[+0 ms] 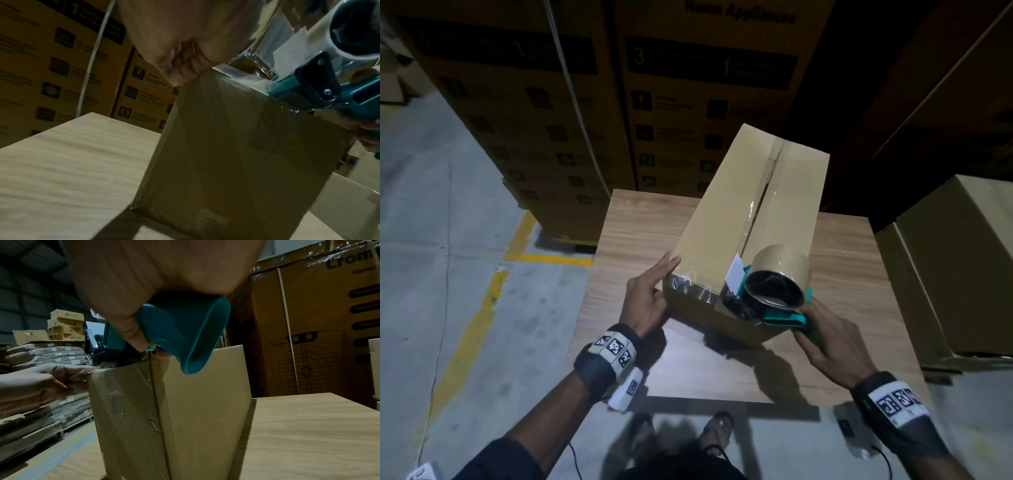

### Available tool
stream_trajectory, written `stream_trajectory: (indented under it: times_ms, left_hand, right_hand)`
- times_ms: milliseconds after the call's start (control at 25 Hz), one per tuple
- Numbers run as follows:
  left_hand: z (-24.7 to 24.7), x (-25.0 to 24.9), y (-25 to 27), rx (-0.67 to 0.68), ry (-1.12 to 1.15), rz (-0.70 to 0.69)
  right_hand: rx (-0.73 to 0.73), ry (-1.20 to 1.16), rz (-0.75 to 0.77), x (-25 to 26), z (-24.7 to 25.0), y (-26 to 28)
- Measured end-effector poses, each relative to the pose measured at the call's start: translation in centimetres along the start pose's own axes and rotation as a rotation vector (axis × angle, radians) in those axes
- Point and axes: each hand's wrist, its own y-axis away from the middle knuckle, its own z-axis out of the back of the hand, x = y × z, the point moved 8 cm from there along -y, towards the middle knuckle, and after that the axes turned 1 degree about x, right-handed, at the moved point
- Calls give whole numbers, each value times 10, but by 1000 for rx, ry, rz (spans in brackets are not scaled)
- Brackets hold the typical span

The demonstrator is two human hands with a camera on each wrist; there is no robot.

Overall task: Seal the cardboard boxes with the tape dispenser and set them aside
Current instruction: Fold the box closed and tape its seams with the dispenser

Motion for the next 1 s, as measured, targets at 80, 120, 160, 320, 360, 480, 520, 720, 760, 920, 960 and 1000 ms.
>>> stream_trajectory:
  times_ms: [80,120,160,320,360,480,520,720,760,920,960,1000]
  left_hand:
    - [-8,-5,8,61,-143,-68]
    - [-11,-11,11,59,-284,-142]
    - [-16,-20,15,68,-450,-254]
    - [-49,-34,17,199,-701,-554]
    - [-48,-31,13,194,-695,-552]
    - [-39,-25,8,156,-736,-558]
    - [-38,-25,8,148,-739,-557]
    - [-56,-33,12,111,-798,-500]
    - [-61,-39,17,90,-817,-488]
    - [-138,-80,46,257,-797,-734]
    - [-153,-85,49,290,-797,-739]
    - [-162,-88,47,300,-811,-710]
  right_hand:
    - [8,3,10,0,-2,0]
    - [14,3,11,-1,-2,1]
    - [18,6,14,-2,-1,3]
    - [29,17,21,-2,5,7]
    - [41,19,22,-1,6,5]
    - [52,69,33,-10,26,14]
    - [41,81,26,-20,37,23]
    - [81,125,-34,-53,49,60]
    - [83,126,-38,-53,44,60]
    - [70,114,-27,-57,42,61]
    - [77,105,-31,-59,41,62]
    - [84,97,-38,-60,41,62]
